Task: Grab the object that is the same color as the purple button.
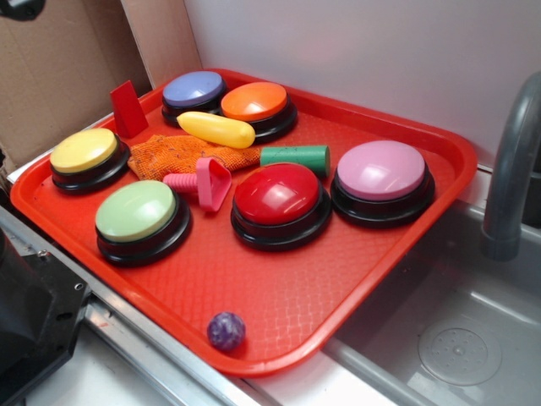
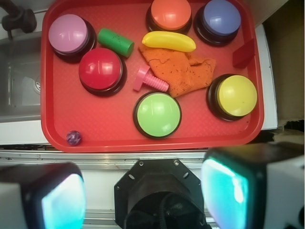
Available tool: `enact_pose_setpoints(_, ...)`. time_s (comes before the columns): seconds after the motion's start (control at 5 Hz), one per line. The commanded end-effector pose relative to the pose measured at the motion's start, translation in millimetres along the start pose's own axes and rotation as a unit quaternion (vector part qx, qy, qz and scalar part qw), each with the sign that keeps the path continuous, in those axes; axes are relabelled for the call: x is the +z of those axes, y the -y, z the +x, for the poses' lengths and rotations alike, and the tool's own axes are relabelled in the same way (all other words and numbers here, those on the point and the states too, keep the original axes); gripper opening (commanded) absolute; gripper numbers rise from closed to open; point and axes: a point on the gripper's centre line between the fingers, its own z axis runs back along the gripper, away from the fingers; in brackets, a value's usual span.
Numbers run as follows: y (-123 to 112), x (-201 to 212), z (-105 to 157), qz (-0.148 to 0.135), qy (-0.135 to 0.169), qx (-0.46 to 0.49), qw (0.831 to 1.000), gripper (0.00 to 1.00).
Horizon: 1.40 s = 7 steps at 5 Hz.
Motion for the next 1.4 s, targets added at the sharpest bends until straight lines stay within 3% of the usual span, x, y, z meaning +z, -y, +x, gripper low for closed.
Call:
enact_pose_setpoints(0.0,0,0,0,0.000,0.000,0.000,1.000,1.00)
enact_pose_setpoints(0.4,34,-38,5,-0.020,0.000,-0.008,1.000,1.00)
enact_pose_setpoints(1.2,90,-134,7,-0.040,-0.039,-0.003,0.998,1.00)
